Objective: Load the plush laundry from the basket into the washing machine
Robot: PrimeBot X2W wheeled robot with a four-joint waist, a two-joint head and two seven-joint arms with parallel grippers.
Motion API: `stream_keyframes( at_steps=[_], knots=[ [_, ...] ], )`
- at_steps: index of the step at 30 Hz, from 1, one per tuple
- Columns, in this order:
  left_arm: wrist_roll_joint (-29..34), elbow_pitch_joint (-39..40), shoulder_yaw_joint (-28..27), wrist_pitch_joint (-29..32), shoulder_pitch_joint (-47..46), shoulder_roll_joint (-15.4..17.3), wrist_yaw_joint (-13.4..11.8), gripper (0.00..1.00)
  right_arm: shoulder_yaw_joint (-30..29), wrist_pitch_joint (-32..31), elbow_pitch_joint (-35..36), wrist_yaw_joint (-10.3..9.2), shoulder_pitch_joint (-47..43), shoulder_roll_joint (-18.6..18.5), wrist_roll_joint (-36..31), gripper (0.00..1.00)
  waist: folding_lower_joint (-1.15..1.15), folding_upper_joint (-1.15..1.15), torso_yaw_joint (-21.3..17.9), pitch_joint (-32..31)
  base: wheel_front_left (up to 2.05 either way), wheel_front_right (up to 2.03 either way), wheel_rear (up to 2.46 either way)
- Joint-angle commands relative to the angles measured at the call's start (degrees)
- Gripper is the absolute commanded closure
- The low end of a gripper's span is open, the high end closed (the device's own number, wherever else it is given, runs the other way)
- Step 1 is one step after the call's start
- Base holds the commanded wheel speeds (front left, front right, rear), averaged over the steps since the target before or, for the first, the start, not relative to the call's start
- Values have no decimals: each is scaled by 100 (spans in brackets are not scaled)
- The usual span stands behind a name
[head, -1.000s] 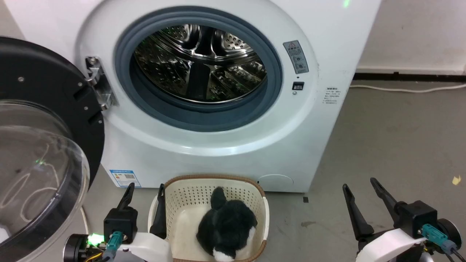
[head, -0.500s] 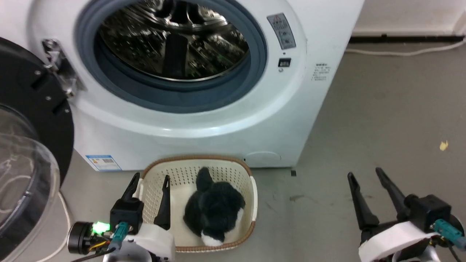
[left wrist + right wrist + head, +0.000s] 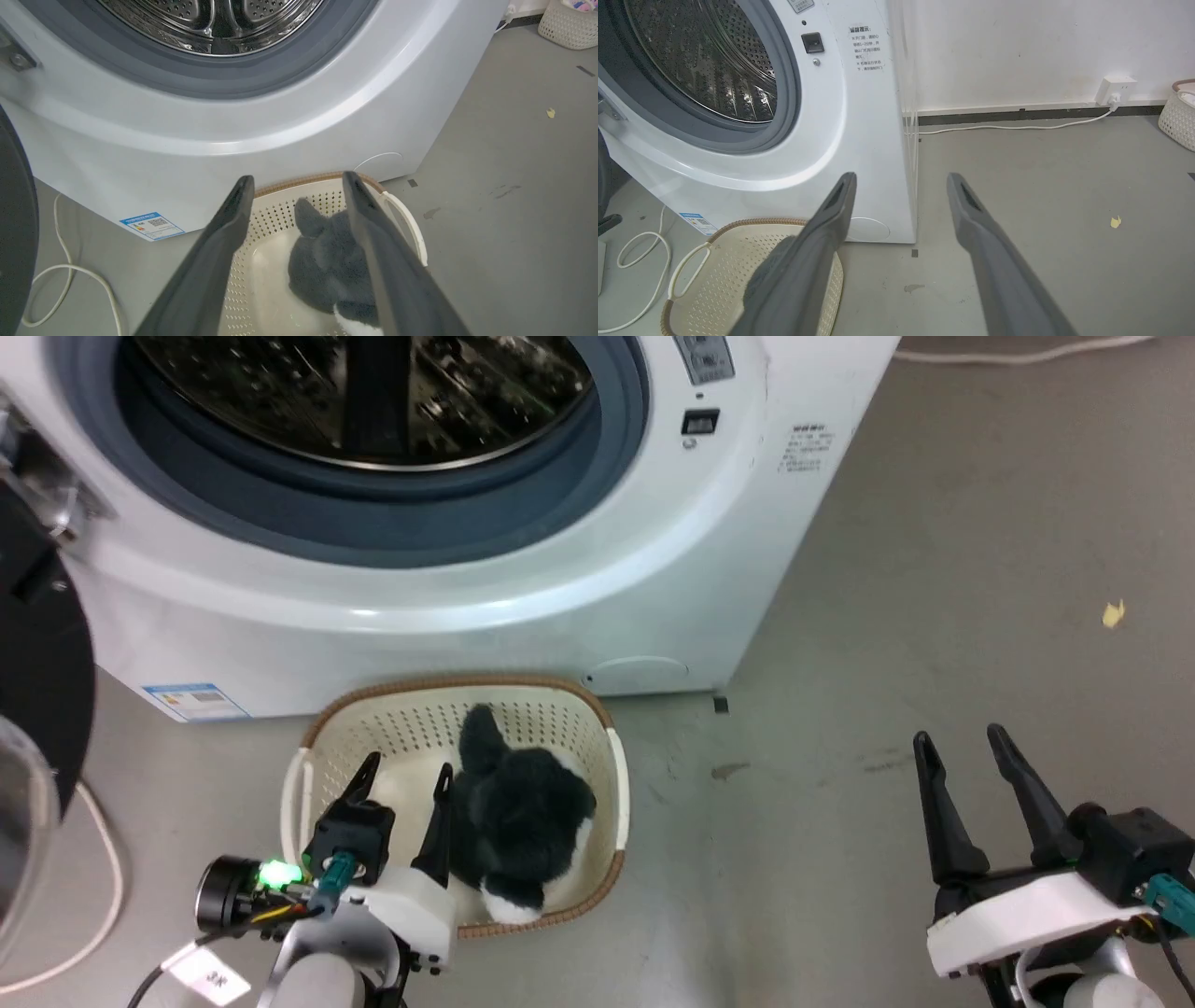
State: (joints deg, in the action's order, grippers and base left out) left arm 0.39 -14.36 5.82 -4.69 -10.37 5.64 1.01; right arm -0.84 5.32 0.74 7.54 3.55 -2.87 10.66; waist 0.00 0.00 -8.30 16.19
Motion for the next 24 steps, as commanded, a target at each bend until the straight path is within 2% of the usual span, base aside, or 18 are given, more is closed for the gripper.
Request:
stream_keyframes(
  at_steps=[1,13,24],
  knots=[
    [-2,-110,26,-52,-142,36,27,0,6,67,44,-2,114,0,50,0,0,0,-67,125,0,0,0],
    [-151,-1394,174,86,-888,200,199,0,63,211,94,-3,320,0,260,0,0,0,-320,743,0,0,0],
    [-343,-2427,484,548,-1614,288,322,0,118,342,79,-3,443,0,529,0,0,0,-580,1248,0,0,0]
  ],
)
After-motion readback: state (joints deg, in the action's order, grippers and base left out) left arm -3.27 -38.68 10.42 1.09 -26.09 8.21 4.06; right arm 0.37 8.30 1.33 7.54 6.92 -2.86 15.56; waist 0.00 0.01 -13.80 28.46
